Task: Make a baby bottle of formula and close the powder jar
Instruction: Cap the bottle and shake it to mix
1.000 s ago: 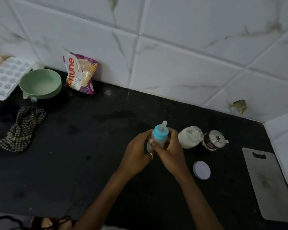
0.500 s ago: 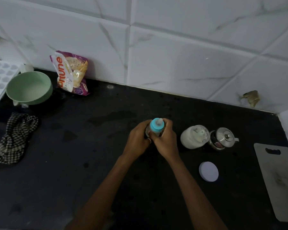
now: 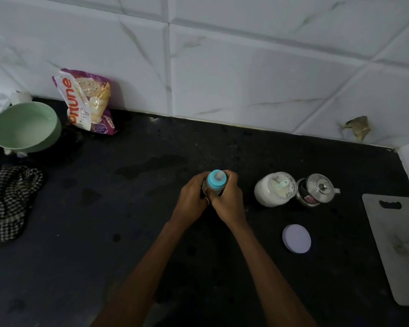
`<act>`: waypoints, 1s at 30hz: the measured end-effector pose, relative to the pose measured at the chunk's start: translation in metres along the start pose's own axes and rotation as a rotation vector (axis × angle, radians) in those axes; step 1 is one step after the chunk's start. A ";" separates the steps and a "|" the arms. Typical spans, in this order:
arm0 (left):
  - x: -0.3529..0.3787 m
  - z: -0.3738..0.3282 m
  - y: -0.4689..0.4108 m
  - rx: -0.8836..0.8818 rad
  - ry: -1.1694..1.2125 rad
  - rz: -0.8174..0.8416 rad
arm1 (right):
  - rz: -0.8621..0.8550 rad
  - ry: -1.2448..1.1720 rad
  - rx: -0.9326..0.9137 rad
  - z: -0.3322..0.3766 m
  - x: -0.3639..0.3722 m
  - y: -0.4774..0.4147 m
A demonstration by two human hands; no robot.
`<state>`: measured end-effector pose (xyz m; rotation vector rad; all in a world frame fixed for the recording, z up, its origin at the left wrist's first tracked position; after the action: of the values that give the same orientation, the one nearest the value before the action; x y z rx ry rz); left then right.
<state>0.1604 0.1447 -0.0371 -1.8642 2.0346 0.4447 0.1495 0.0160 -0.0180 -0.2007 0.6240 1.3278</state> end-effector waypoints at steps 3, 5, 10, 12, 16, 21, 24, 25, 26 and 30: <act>0.003 0.003 0.000 -0.021 -0.005 0.001 | 0.003 0.014 -0.004 0.000 0.001 0.000; 0.005 0.007 0.002 -0.052 -0.011 0.011 | 0.012 0.023 -0.003 -0.001 0.000 0.002; 0.006 0.016 0.009 -0.138 -0.019 0.030 | 0.006 0.063 0.006 -0.007 -0.007 0.008; 0.006 0.018 0.011 -0.158 -0.018 0.033 | 0.002 0.081 0.006 -0.010 -0.010 0.009; 0.006 0.016 0.010 -0.139 -0.002 0.018 | 0.007 0.115 -0.005 -0.012 -0.018 0.012; 0.005 0.009 0.009 -0.131 -0.033 0.000 | 0.047 0.106 -0.018 -0.008 -0.020 0.012; 0.004 0.014 0.016 -0.179 -0.076 -0.026 | 0.072 0.092 -0.020 -0.012 -0.027 0.015; 0.002 0.015 0.020 -0.208 -0.086 -0.045 | 0.080 0.086 -0.019 -0.014 -0.030 0.018; -0.001 0.016 0.026 -0.241 -0.091 -0.067 | 0.085 0.079 -0.016 -0.017 -0.035 0.020; 0.002 0.010 0.062 -0.326 -0.099 -0.155 | 0.075 0.047 -0.025 -0.030 -0.067 0.030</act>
<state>0.0993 0.1533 -0.0470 -2.1181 1.8223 0.8508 0.1045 -0.0470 -0.0012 -0.2315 0.6600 1.4067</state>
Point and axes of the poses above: each hand's wrist, its own y-axis away from the middle knuckle, its own x-axis out of the palm, z = x × y, the point moved 7 cm from there along -y, towards the middle knuckle, and after that the axes turned 6 degrees about -z, right-handed, at the moved point
